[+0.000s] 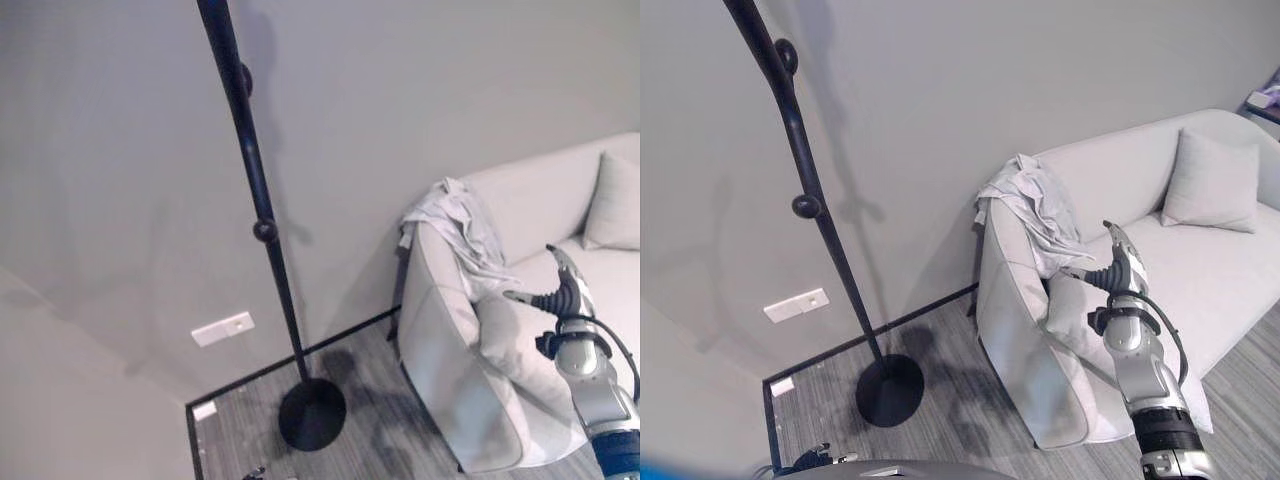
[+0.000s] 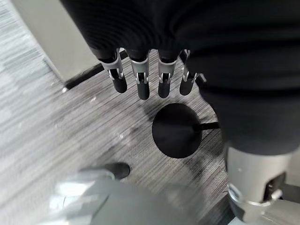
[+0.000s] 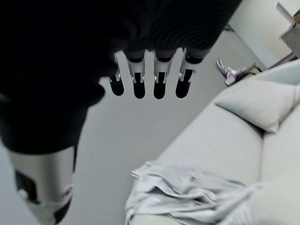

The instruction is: Hang the clothes on the sofa on the clothes rack.

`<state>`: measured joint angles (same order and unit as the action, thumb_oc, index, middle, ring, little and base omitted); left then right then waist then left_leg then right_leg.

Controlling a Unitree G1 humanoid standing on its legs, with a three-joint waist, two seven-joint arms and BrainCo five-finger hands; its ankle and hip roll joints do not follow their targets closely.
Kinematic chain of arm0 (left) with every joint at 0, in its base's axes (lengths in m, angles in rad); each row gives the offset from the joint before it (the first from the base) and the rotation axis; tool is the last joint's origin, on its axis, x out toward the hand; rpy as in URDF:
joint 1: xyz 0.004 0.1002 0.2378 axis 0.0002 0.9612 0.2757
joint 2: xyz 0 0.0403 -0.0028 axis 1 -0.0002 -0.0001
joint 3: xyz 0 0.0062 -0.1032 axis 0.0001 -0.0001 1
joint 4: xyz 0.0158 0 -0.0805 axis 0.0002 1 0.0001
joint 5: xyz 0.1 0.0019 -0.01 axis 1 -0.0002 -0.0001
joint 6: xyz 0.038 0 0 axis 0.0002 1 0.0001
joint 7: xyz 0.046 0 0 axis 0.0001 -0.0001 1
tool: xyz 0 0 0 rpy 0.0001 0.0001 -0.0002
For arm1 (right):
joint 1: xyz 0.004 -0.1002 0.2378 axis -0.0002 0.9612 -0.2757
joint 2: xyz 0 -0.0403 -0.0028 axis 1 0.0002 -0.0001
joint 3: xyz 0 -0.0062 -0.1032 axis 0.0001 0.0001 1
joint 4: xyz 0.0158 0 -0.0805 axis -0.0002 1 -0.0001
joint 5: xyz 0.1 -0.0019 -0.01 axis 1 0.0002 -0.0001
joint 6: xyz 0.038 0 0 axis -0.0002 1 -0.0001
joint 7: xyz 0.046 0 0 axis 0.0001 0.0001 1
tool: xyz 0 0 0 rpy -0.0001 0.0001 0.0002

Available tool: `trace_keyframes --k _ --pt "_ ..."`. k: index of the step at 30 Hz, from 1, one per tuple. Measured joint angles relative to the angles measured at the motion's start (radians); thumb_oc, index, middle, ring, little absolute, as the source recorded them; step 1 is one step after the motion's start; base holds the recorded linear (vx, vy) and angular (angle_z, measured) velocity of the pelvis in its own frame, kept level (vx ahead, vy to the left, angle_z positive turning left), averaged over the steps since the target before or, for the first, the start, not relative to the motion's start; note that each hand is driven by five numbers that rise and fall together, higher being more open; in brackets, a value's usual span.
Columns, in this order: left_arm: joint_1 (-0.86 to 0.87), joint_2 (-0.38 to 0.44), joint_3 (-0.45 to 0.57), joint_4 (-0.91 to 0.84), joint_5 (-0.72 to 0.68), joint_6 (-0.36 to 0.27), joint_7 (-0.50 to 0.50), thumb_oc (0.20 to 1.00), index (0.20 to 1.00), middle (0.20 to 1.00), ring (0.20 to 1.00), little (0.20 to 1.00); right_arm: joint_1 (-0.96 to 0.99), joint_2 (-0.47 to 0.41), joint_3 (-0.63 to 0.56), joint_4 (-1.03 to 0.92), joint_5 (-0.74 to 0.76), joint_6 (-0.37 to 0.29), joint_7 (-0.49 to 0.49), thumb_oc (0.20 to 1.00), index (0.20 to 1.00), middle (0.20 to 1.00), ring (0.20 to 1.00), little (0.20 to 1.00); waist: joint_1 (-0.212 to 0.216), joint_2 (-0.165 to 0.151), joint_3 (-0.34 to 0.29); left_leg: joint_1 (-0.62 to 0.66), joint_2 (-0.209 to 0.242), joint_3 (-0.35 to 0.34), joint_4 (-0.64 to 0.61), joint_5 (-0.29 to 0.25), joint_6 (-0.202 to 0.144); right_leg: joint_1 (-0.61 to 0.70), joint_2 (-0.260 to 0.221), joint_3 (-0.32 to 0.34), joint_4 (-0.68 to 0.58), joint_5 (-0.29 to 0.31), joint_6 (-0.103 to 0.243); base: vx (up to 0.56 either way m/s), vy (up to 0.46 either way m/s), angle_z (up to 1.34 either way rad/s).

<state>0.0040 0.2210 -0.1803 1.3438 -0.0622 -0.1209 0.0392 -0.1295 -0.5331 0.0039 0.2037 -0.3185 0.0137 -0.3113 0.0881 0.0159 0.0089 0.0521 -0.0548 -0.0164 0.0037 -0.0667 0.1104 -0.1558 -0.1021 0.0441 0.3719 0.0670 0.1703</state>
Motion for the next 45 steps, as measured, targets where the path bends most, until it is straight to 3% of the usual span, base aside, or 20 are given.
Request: trace_keyframes --k 2,4,6,7,9,10,13,17,19,23,27,30,32,35,37,40,45 --pt "0.016 0.007 0.000 -0.016 0.000 0.003 0.003 1.000 1.000 1.000 1.000 1.000 0.006 0.001 0.021 0.001 -0.010 0.000 -0.003 1.000 1.000 1.000 1.000 1.000 0.000 0.017 -0.001 0.028 -0.002 0.001 -0.002 0.002 0.023 -0.040 -0.025 -0.064 0.123 -0.050 -0.012 0.17 0.015 0.22" --pt "0.045 0.016 0.000 -0.012 0.000 0.006 0.006 1.000 1.000 1.000 1.000 1.000 -0.004 0.001 0.035 -0.007 -0.028 -0.003 -0.006 1.000 1.000 1.000 1.000 1.000 0.008 0.016 -0.010 0.040 -0.014 -0.001 -0.005 0.005 0.033 -0.046 -0.058 -0.107 0.126 -0.073 -0.014 0.27 -0.082 0.02" --pt "0.061 0.016 0.000 -0.003 0.000 0.013 0.009 1.000 1.000 1.000 1.000 1.000 -0.007 -0.001 0.035 -0.019 -0.032 -0.004 -0.006 1.000 1.000 1.000 1.000 1.000 0.010 0.012 -0.012 0.038 -0.017 -0.003 -0.014 0.007 0.032 -0.011 -0.059 -0.108 -0.015 -0.078 -0.012 0.15 -0.105 -0.06" --pt "0.064 0.013 0.000 0.009 0.000 0.019 0.015 1.000 1.000 1.000 1.000 1.000 -0.006 -0.002 0.032 -0.031 -0.035 -0.004 -0.006 1.000 1.000 1.000 1.000 1.000 0.010 0.009 -0.003 0.037 -0.025 0.001 -0.023 0.016 0.031 0.029 -0.056 -0.105 -0.189 -0.075 -0.004 0.19 -0.130 -0.11" --pt "0.059 0.009 0.001 0.023 0.000 0.016 0.020 1.000 1.000 1.000 1.000 1.000 -0.006 -0.009 0.029 -0.029 -0.036 0.001 -0.008 1.000 1.000 1.000 1.000 1.000 0.009 0.008 0.001 0.036 -0.037 0.000 -0.034 0.012 0.024 0.042 -0.063 -0.092 -0.358 -0.050 0.011 0.17 -0.105 -0.08" --pt "0.049 0.006 0.001 0.038 0.001 0.015 0.025 1.000 1.000 1.000 1.000 1.000 -0.008 -0.022 0.028 -0.028 -0.036 0.005 -0.009 1.000 1.000 1.000 1.000 1.000 0.006 0.009 0.007 0.038 -0.047 0.002 -0.041 0.017 0.033 0.045 -0.073 -0.091 -0.475 -0.001 0.016 0.16 -0.090 -0.01" --pt "0.030 -0.002 0.002 0.044 0.001 0.014 0.029 1.000 1.000 1.000 1.000 1.000 -0.007 -0.052 0.027 -0.004 -0.039 0.019 -0.014 1.000 1.000 1.000 1.000 1.000 -0.009 0.009 0.022 0.059 -0.059 -0.017 -0.056 0.016 0.031 -0.009 -0.087 -0.081 -0.479 0.072 0.032 0.22 -0.153 0.18" --pt "0.014 -0.003 0.008 0.023 0.005 0.010 0.034 1.000 1.000 1.000 1.000 1.000 0.000 -0.081 -0.007 0.009 -0.070 0.042 -0.032 1.000 1.000 1.000 1.000 1.000 -0.023 -0.006 0.035 0.109 -0.068 -0.078 -0.085 0.016 0.029 -0.008 -0.077 -0.061 -0.478 0.085 0.028 0.26 -0.225 0.50" --pt "0.009 -0.001 0.022 0.023 0.020 0.007 0.040 1.000 1.000 1.000 1.000 1.000 0.035 -0.090 -0.076 -0.006 -0.104 0.052 -0.050 1.000 1.000 1.000 1.000 1.000 -0.046 -0.031 0.019 0.120 -0.069 -0.137 -0.089 0.013 0.023 0.034 -0.077 -0.080 -0.478 0.094 0.017 0.23 -0.271 0.85" --pt "0.038 -0.002 0.001 0.023 0.087 0.008 0.054 1.000 1.000 1.000 1.000 1.000 0.091 -0.144 -0.186 -0.055 -0.205 0.054 -0.079 1.000 1.000 1.000 1.000 1.000 -0.056 -0.067 -0.004 0.138 -0.068 -0.169 -0.093 -0.010 -0.014 0.092 -0.050 -0.110 -0.477 0.154 -0.032 0.16 -0.209 0.39" --pt "0.029 -0.014 -0.049 -0.007 0.125 -0.001 0.055 1.000 1.000 1.000 1.000 1.000 0.101 -0.189 -0.265 0.017 -0.211 0.074 -0.128 1.000 1.000 1.000 1.000 1.000 -0.066 -0.044 -0.007 0.116 -0.023 -0.157 -0.055 -0.047 -0.075 0.090 -0.003 -0.119 -0.472 0.118 -0.070 0.12 -0.173 -0.07" --pt "-0.015 -0.016 -0.079 -0.009 0.126 -0.003 0.051 1.000 1.000 1.000 1.000 1.000 0.065 -0.229 -0.269 0.138 -0.147 0.062 -0.140 1.000 1.000 1.000 1.000 1.000 -0.088 -0.037 -0.010 0.104 0.010 -0.153 -0.057 -0.066 -0.101 0.078 0.030 -0.123 -0.472 0.102 -0.089 0.12 -0.157 -0.05" --pt "-0.053 -0.005 -0.152 -0.014 0.137 -0.006 0.043 1.000 1.000 1.000 1.000 1.000 -0.013 -0.281 -0.184 0.299 -0.090 0.047 -0.137 1.000 1.000 1.000 1.000 1.000 -0.104 -0.042 -0.011 0.098 0.026 -0.151 -0.072 -0.069 -0.104 0.068 0.045 -0.123 -0.477 0.084 -0.097 0.06 -0.124 -0.05" --pt "-0.087 -0.002 -0.209 -0.031 0.157 -0.019 0.034 1.000 1.000 1.000 1.000 1.000 -0.077 -0.310 -0.116 0.373 -0.016 0.017 -0.128 1.000 1.000 1.000 1.000 1.000 -0.116 -0.034 -0.019 0.057 0.050 -0.148 -0.063 -0.071 -0.109 0.033 0.066 -0.137 -0.478 0.073 -0.100 0.09 -0.180 0.02" --pt "-0.119 -0.004 -0.275 -0.047 0.155 -0.023 0.034 1.000 1.000 1.000 1.000 1.000 -0.164 -0.324 -0.008 0.528 0.046 -0.005 -0.117 1.000 1.000 1.000 1.000 1.000 -0.116 -0.032 -0.020 -0.001 0.069 -0.169 -0.019 -0.090 -0.137 0.006 0.079 -0.169 -0.477 0.071 -0.102 0.13 -0.183 0.21" --pt "-0.125 -0.023 -0.287 -0.083 0.155 -0.042 0.034 1.000 1.000 1.000 1.000 1.000 -0.219 -0.326 0.056 0.562 0.063 -0.015 -0.092 1.000 1.000 1.000 1.000 1.000 -0.104 -0.015 -0.017 -0.034 0.094 -0.192 0.006 -0.097 -0.153 -0.013 0.104 -0.190 -0.473 0.075 -0.137 0.13 -0.129 0.26" --pt "-0.105 -0.037 -0.345 -0.126 0.155 -0.044 0.031 1.000 1.000 1.000 1.000 1.000 -0.313 -0.326 0.129 0.642 0.062 -0.025 -0.115 1.000 1.000 1.000 1.000 1.000 -0.072 0.018 -0.006 -0.070 0.122 -0.220 0.037 -0.122 -0.196 -0.014 0.125 -0.224 -0.472 0.065 -0.161 0.12 -0.086 0.18"
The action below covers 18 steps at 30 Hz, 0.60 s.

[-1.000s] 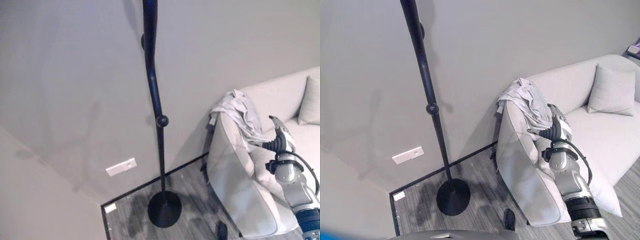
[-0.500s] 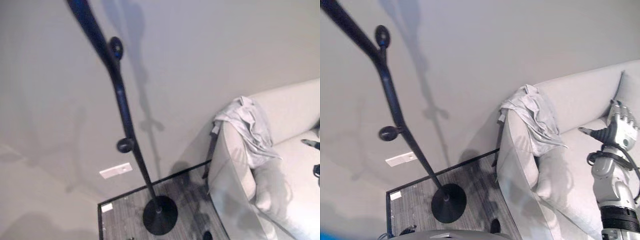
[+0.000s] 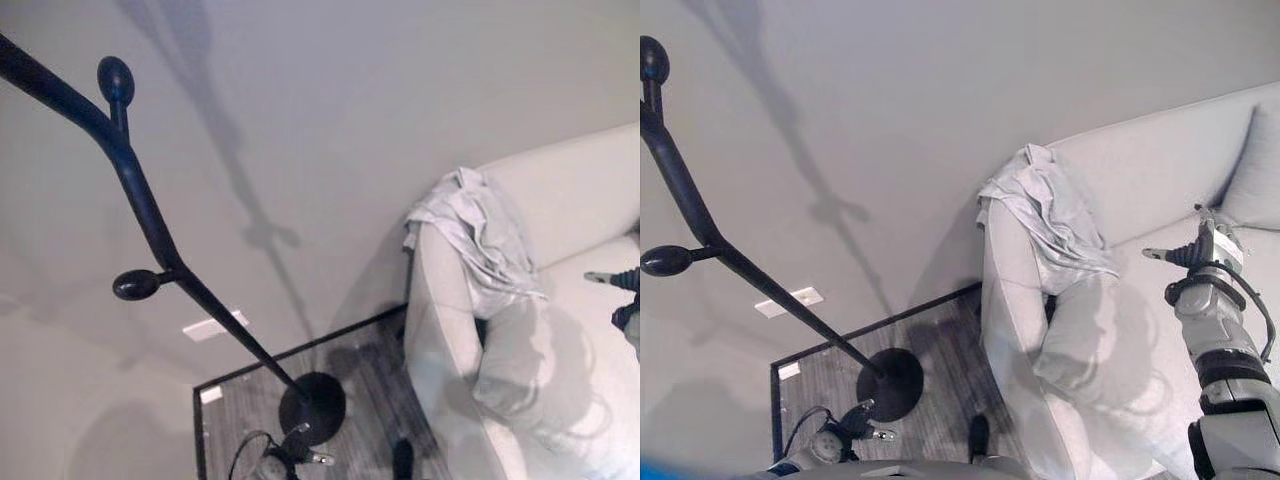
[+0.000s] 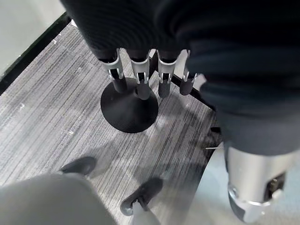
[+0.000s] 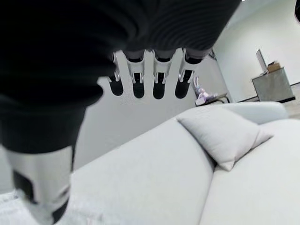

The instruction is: Hang the clothes on the sofa on the clothes rack.

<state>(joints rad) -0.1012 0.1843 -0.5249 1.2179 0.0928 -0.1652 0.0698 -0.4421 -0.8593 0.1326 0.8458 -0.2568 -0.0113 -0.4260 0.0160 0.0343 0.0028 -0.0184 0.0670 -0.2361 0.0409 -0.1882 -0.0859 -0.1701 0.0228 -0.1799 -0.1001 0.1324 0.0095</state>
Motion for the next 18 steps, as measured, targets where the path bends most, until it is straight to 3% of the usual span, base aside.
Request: trace_keyframes --k 9,11,14,15,17,18 --pt "0.027 0.046 0.006 0.008 0.023 0.000 0.005 1.000 1.000 1.000 1.000 1.000 -0.033 -0.005 0.057 0.039 -0.005 0.000 -0.009 1.000 1.000 1.000 1.000 1.000 0.008 -0.011 0.013 -0.013 0.032 -0.001 -0.003 0.003 -0.008 0.000 0.017 -0.031 0.000 -0.015 -0.001 0.15 -0.080 0.10" --pt "0.052 0.065 0.087 -0.014 0.037 0.001 0.010 1.000 1.000 1.000 1.000 1.000 0.007 -0.018 0.021 -0.011 -0.025 0.000 -0.015 1.000 1.000 1.000 1.000 1.000 0.013 -0.010 0.022 0.016 0.049 0.004 -0.001 -0.004 -0.020 0.032 0.027 -0.038 0.000 -0.015 -0.027 0.14 -0.013 0.08" --pt "0.065 0.098 0.095 -0.065 0.034 -0.002 0.026 1.000 1.000 1.000 1.000 1.000 0.028 -0.026 -0.015 -0.008 -0.041 0.007 -0.042 1.000 1.000 1.000 1.000 1.000 0.017 -0.025 0.048 0.032 0.062 0.039 0.036 -0.021 -0.043 0.085 0.024 -0.045 -0.001 -0.033 -0.060 0.12 -0.011 0.22" --pt "0.045 0.106 0.114 -0.065 0.028 -0.008 0.037 1.000 1.000 1.000 1.000 1.000 0.013 -0.028 -0.021 -0.006 -0.040 0.018 -0.048 1.000 1.000 1.000 1.000 1.000 0.018 -0.051 0.076 -0.008 0.037 0.052 0.063 -0.019 -0.040 0.088 -0.002 -0.040 -0.004 -0.042 -0.071 0.10 0.018 0.12" --pt "0.028 0.105 0.132 -0.051 0.024 -0.008 0.042 1.000 1.000 1.000 1.000 1.000 0.004 -0.027 -0.024 -0.007 -0.041 0.025 -0.048 1.000 1.000 1.000 1.000 1.000 0.026 -0.066 0.090 -0.066 0.014 0.043 0.050 -0.002 -0.019 0.084 -0.030 -0.036 -0.006 -0.045 -0.054 0.14 0.050 0.04" --pt "0.028 0.099 0.141 -0.031 0.003 -0.013 0.044 1.000 1.000 1.000 1.000 1.000 -0.006 -0.019 -0.018 -0.008 -0.042 0.030 -0.051 1.000 1.000 1.000 1.000 1.000 0.045 -0.085 0.095 -0.129 -0.026 0.044 0.028 0.040 -0.018 0.072 -0.059 -0.022 -0.006 -0.042 -0.035 0.15 0.088 -0.22"
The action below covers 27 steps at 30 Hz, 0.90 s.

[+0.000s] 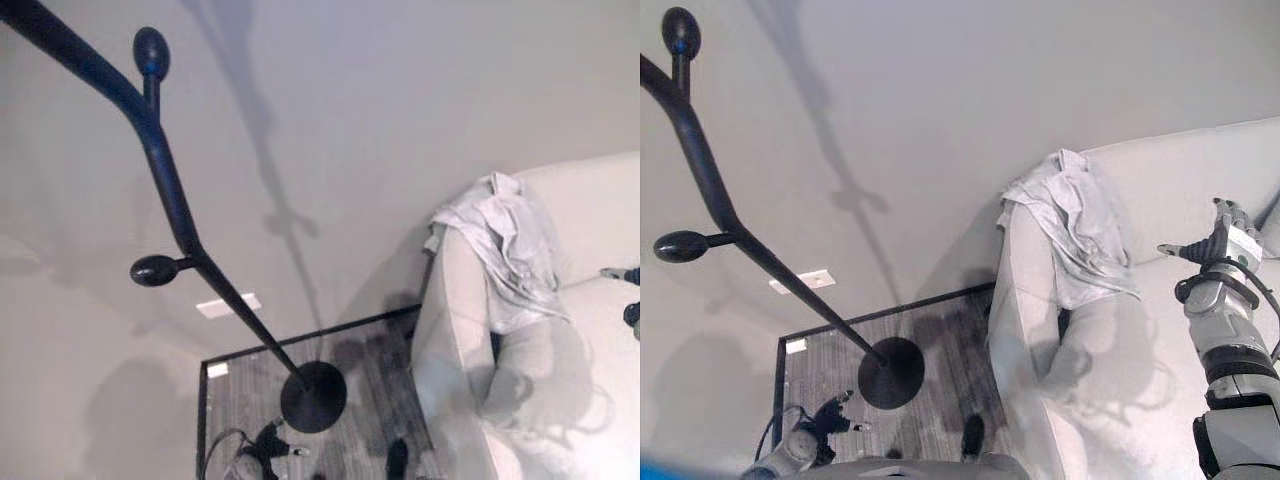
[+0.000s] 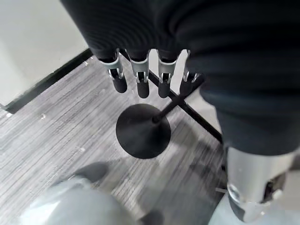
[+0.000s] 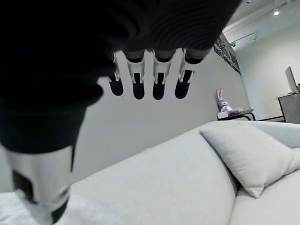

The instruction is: Hang the clothes on the sofa on the clothes rack.

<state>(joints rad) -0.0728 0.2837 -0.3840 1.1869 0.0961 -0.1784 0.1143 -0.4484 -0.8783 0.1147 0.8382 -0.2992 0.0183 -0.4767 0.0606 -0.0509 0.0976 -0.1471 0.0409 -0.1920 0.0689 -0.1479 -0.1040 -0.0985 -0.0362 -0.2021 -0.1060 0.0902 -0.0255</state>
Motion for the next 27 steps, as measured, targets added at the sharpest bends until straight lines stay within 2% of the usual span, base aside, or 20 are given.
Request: trace_keyframes --k 1,3,4,5,6,7,9,10,12,14,16,18,20,21,22,23,24,25,26,27 --pt "-0.004 -0.004 0.002 0.008 -0.008 -0.004 0.002 1.000 1.000 1.000 1.000 1.000 -0.010 0.001 0.012 0.000 -0.001 0.002 0.001 1.000 1.000 1.000 1.000 1.000 0.013 -0.007 0.004 -0.033 -0.027 -0.006 -0.030 0.027 -0.001 -0.010 -0.016 0.021 0.000 -0.003 0.008 0.14 0.101 -0.41" --pt "0.005 -0.007 0.026 0.053 -0.014 -0.004 0.009 1.000 1.000 1.000 1.000 1.000 -0.022 0.009 0.047 0.002 -0.006 0.003 0.001 1.000 1.000 1.000 1.000 1.000 0.068 0.031 -0.006 -0.122 -0.067 0.046 -0.065 0.155 0.009 -0.045 -0.037 0.057 0.000 -0.009 0.021 0.28 0.188 -0.65" --pt "0.003 -0.007 0.049 0.074 -0.014 -0.005 0.012 1.000 1.000 1.000 1.000 1.000 -0.025 0.019 0.067 0.000 -0.008 0.006 0.002 1.000 1.000 1.000 1.000 1.000 0.071 0.028 -0.007 -0.108 -0.078 0.072 -0.070 0.176 0.019 -0.050 -0.042 0.095 0.000 -0.009 0.029 0.38 0.229 -0.60" --pt "0.007 -0.008 0.062 0.087 -0.014 -0.003 0.016 1.000 1.000 1.000 1.000 1.000 -0.029 0.029 0.082 -0.003 -0.008 0.006 0.002 1.000 1.000 1.000 1.000 1.000 0.085 0.022 -0.011 -0.104 -0.089 0.093 -0.067 0.177 0.024 -0.056 -0.051 0.141 0.000 -0.017 0.041 0.34 0.195 -0.51" --pt "0.029 -0.013 0.077 0.093 -0.013 -0.002 0.019 1.000 1.000 1.000 1.000 1.000 -0.022 0.050 0.072 -0.036 -0.018 0.009 0.003 1.000 1.000 1.000 1.000 1.000 0.103 0.022 -0.013 -0.087 -0.098 0.121 -0.067 0.167 0.040 -0.048 -0.064 0.184 0.000 -0.051 0.078 0.24 0.127 -0.72" --pt "0.044 -0.021 0.085 0.111 -0.013 0.002 0.020 1.000 1.000 1.000 1.000 1.000 0.003 0.079 0.055 -0.081 -0.018 0.012 0.003 1.000 1.000 1.000 1.000 1.000 0.111 0.034 -0.022 -0.067 -0.097 0.145 -0.073 0.149 0.068 -0.027 -0.066 0.181 0.007 -0.075 0.089 0.31 0.162 -0.60" --pt "0.091 -0.015 0.111 0.103 -0.014 0.011 0.025 1.000 1.000 1.000 1.000 1.000 0.041 0.116 0.049 -0.104 -0.018 0.014 0.003 1.000 1.000 1.000 1.000 1.000 0.106 0.060 -0.062 -0.035 -0.087 0.160 -0.098 0.148 0.085 0.002 -0.060 0.148 0.050 -0.078 0.101 0.29 0.142 -0.19" --pt "0.097 -0.007 0.135 0.103 -0.014 0.012 0.027 1.000 1.000 1.000 1.000 1.000 0.047 0.121 0.048 -0.094 -0.018 0.021 0.004 1.000 1.000 1.000 1.000 1.000 0.107 0.058 -0.067 -0.015 -0.088 0.169 -0.113 0.150 0.091 0.022 -0.062 0.134 0.092 -0.094 0.107 0.25 0.120 -0.10" --pt "0.109 0.036 0.175 0.128 -0.015 0.021 0.034 1.000 1.000 1.000 1.000 1.000 0.068 0.141 0.047 -0.134 -0.033 0.039 0.007 1.000 1.000 1.000 1.000 1.000 0.107 0.011 -0.096 0.028 -0.125 0.195 -0.150 0.155 0.125 0.095 -0.100 0.129 0.065 -0.074 0.131 0.28 0.130 -0.28" --pt "0.120 0.040 0.181 0.119 -0.015 0.027 0.037 1.000 1.000 1.000 1.000 1.000 0.082 0.150 0.037 -0.168 -0.054 0.042 0.006 1.000 1.000 1.000 1.000 1.000 0.108 0.006 -0.106 0.076 -0.139 0.208 -0.167 0.182 0.161 0.158 -0.105 0.115 0.008 -0.059 0.158 0.27 0.152 -0.42" --pt "0.110 0.039 0.140 0.090 -0.013 0.026 0.035 1.000 1.000 1.000 1.000 1.000 0.091 0.151 0.026 -0.139 -0.055 0.048 0.005 1.000 1.000 1.000 1.000 1.000 0.108 0.011 -0.119 0.083 -0.138 0.208 -0.168 0.171 0.179 0.153 -0.103 0.092 0.032 -0.058 0.162 0.11 0.101 -0.17" --pt "0.100 0.035 0.090 0.067 -0.013 0.024 0.033 1.000 1.000 1.000 1.000 1.000 0.087 0.150 0.019 -0.114 -0.056 0.067 0.006 1.000 1.000 1.000 1.000 1.000 0.108 0.050 -0.124 0.096 -0.106 0.214 -0.162 0.193 0.208 0.082 -0.084 0.084 0.183 -0.076 0.187 -0.01 0.067 -0.15" --pt "0.078 0.043 0.079 0.066 -0.013 0.025 0.034 1.000 1.000 1.000 1.000 1.000 0.079 0.149 0.018 -0.099 -0.056 0.068 0.005 1.000 1.000 1.000 1.000 1.000 0.103 0.063 -0.123 0.113 -0.105 0.208 -0.161 0.188 0.215 0.027 -0.088 0.088 0.327 -0.091 0.216 0.03 0.080 -0.01" --pt "0.061 0.043 0.034 0.068 -0.013 0.023 0.033 1.000 1.000 1.000 1.000 1.000 0.041 0.146 0.022 -0.088 -0.058 0.071 0.003 1.000 1.000 1.000 1.000 1.000 0.095 0.095 -0.101 0.126 -0.096 0.203 -0.161 0.189 0.227 -0.097 -0.111 0.071 0.582 -0.071 0.244 0.19 -0.010 0.10" --pt "0.059 0.043 0.034 0.074 -0.013 0.024 0.032 1.000 1.000 1.000 1.000 1.000 0.039 0.148 0.023 -0.089 -0.060 0.071 0.003 1.000 1.000 1.000 1.000 1.000 0.089 0.101 -0.092 0.134 -0.103 0.197 -0.155 0.178 0.245 -0.154 -0.146 0.050 0.693 -0.072 0.257 0.24 -0.088 0.16" --pt "0.072 0.039 0.044 0.096 -0.013 0.026 0.032 1.000 1.000 1.000 1.000 1.000 0.038 0.160 0.033 -0.092 -0.071 0.072 0.004 1.000 1.000 1.000 1.000 1.000 0.091 0.108 -0.087 0.138 -0.115 0.197 -0.123 0.148 0.236 -0.181 -0.212 0.017 0.722 -0.089 0.256 0.29 -0.243 0.04" --pt "0.093 0.025 0.085 0.121 -0.013 0.030 0.031 1.000 1.000 1.000 1.000 1.000 0.039 0.166 0.052 -0.120 -0.091 0.076 0.006 1.000 1.000 1.000 1.000 1.000 0.094 0.129 -0.080 0.156 -0.125 0.204 -0.110 0.129 0.226 -0.149 -0.272 -0.028 0.542 -0.096 0.248 0.25 -0.285 -0.10" --pt "0.113 0.026 0.118 0.128 -0.013 0.034 0.032 1.000 1.000 1.000 1.000 1.000 0.043 0.164 0.053 -0.160 -0.096 0.077 0.005 1.000 1.000 1.000 1.000 1.000 0.093 0.133 -0.074 0.166 -0.140 0.206 -0.122 0.130 0.226 -0.121 -0.303 -0.031 0.304 -0.084 0.248 0.35 -0.372 -0.05" --pt "0.093 0.023 0.150 0.177 -0.013 0.037 0.037 1.000 1.000 1.000 1.000 1.000 0.068 0.149 0.011 -0.196 -0.118 0.072 0.005 1.000 1.000 1.000 1.000 1.000 0.103 0.120 -0.062 0.148 -0.171 0.200 -0.122 0.127 0.222 -0.123 -0.328 0.079 -0.011 -0.008 0.309 0.31 -0.352 0.32" --pt "0.085 0.020 0.149 0.185 -0.013 0.037 0.037 1.000 1.000 1.000 1.000 1.000 0.095 0.147 -0.023 -0.193 -0.125 0.075 0.003 1.000 1.000 1.000 1.000 1.000 0.084 0.126 -0.057 0.151 -0.173 0.174 -0.121 0.127 0.222 -0.135 -0.326 0.087 -0.011 0.056 0.304 0.23 -0.260 0.62"
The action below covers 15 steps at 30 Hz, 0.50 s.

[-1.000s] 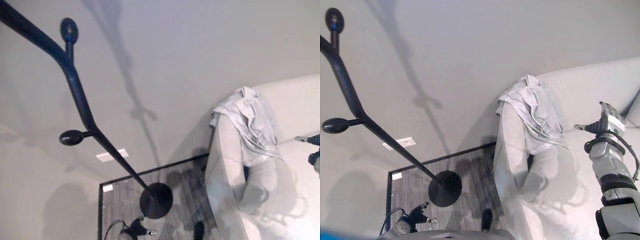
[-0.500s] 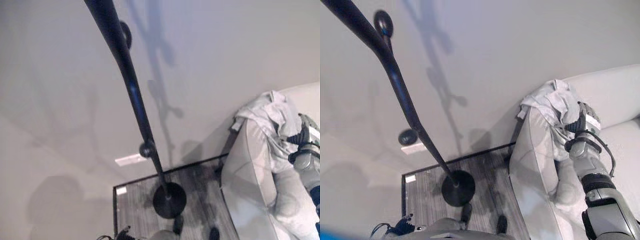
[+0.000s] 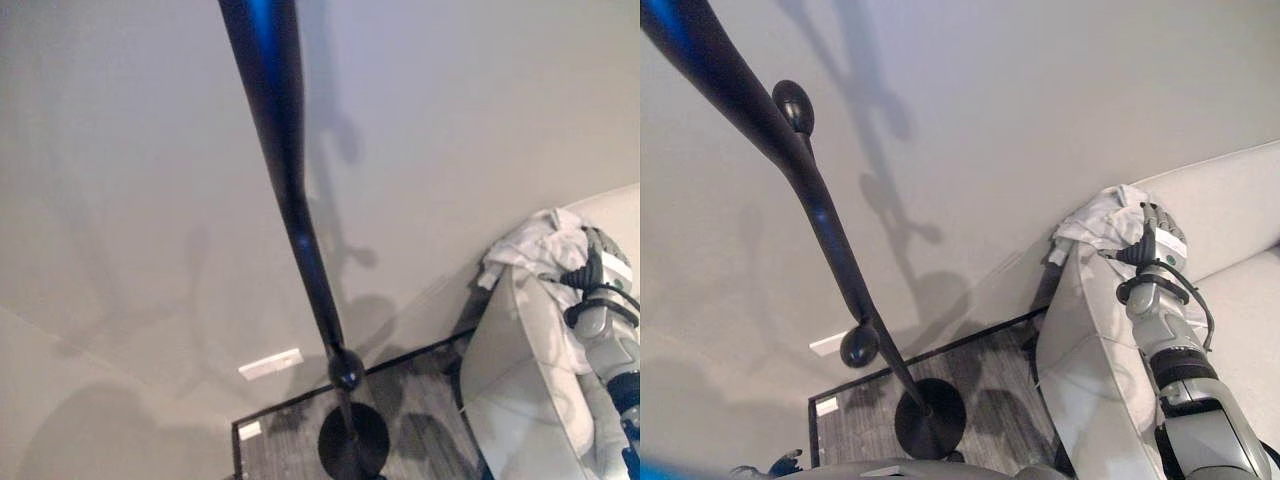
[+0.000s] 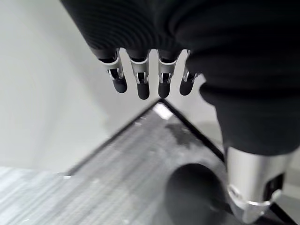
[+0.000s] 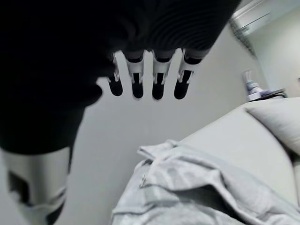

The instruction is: Hang the clothes on the sofa on the clothes rack.

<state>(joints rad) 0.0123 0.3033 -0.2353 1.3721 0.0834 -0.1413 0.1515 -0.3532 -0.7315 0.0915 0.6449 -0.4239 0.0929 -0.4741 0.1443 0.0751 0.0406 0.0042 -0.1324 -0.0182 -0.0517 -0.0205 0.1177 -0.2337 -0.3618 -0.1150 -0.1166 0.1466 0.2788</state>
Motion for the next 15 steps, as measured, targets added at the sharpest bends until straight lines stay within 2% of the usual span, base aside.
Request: trace_keyframes --k 1,2,5,6,7,8,10,15 --pt "-0.008 0.000 -0.007 -0.004 0.003 0.000 0.002 1.000 1.000 1.000 1.000 1.000 0.033 -0.008 -0.022 0.006 -0.001 0.008 -0.001 1.000 1.000 1.000 1.000 1.000 -0.013 -0.009 0.004 0.005 -0.003 -0.030 0.001 0.000 0.000 0.018 0.025 0.015 0.001 0.037 0.000 0.20 -0.309 0.95" --pt "-0.011 0.005 -0.015 -0.014 0.003 -0.003 0.009 1.000 1.000 1.000 1.000 1.000 0.071 -0.008 -0.046 0.033 0.000 0.021 -0.002 1.000 1.000 1.000 1.000 1.000 -0.031 -0.013 0.004 0.020 -0.002 -0.062 0.003 0.009 0.013 0.049 0.055 0.018 0.002 0.058 -0.018 0.14 -0.193 0.87" --pt "-0.017 -0.009 -0.006 -0.101 0.007 -0.010 0.026 1.000 1.000 1.000 1.000 1.000 0.235 0.003 -0.122 0.007 0.000 0.027 -0.003 1.000 1.000 1.000 1.000 1.000 -0.062 -0.087 -0.010 0.047 -0.017 -0.155 0.004 -0.005 -0.013 0.146 0.141 -0.058 0.001 0.084 -0.053 0.20 -0.428 0.99" --pt "-0.014 -0.023 -0.012 -0.106 0.008 -0.016 0.032 1.000 1.000 1.000 1.000 1.000 0.263 0.000 -0.151 0.008 0.000 0.028 -0.005 1.000 1.000 1.000 1.000 1.000 -0.060 -0.104 -0.017 0.052 -0.020 -0.170 0.001 -0.011 -0.023 0.164 0.151 -0.095 0.003 0.067 -0.107 0.07 -0.211 0.61" --pt "-0.010 -0.031 -0.018 -0.108 0.010 -0.018 0.032 1.000 1.000 1.000 1.000 1.000 0.253 0.000 -0.166 0.013 0.001 0.028 -0.009 1.000 1.000 1.000 1.000 1.000 -0.057 -0.106 -0.018 0.052 -0.020 -0.163 0.003 -0.018 -0.034 0.162 0.155 -0.095 0.005 0.054 -0.124 0.06 -0.204 0.18" --pt "-0.006 -0.045 -0.026 -0.101 0.012 -0.019 0.032 1.000 1.000 1.000 1.000 1.000 0.237 -0.003 -0.174 0.028 0.001 0.025 -0.030 1.000 1.000 1.000 1.000 1.000 -0.058 -0.094 -0.019 0.032 -0.007 -0.167 0.021 -0.026 -0.047 0.162 0.166 -0.100 0.007 0.044 -0.138 0.05 -0.140 0.09" --pt "-0.011 -0.046 -0.029 -0.101 0.018 -0.021 0.033 1.000 1.000 1.000 1.000 1.000 0.239 -0.005 -0.178 0.067 0.002 0.028 -0.044 1.000 1.000 1.000 1.000 1.000 -0.059 -0.091 -0.018 0.014 0.011 -0.186 0.047 -0.052 -0.088 0.164 0.183 -0.116 0.007 0.034 -0.151 0.04 -0.133 0.28" --pt "-0.005 -0.043 -0.036 -0.071 0.045 -0.022 0.038 1.000 1.000 1.000 1.000 1.000 0.237 -0.005 -0.178 0.130 0.001 0.027 -0.059 1.000 1.000 1.000 1.000 1.000 -0.053 -0.084 -0.018 -0.031 0.039 -0.238 0.081 -0.067 -0.112 0.165 0.210 -0.177 0.007 -0.005 -0.179 0.04 -0.115 0.33"
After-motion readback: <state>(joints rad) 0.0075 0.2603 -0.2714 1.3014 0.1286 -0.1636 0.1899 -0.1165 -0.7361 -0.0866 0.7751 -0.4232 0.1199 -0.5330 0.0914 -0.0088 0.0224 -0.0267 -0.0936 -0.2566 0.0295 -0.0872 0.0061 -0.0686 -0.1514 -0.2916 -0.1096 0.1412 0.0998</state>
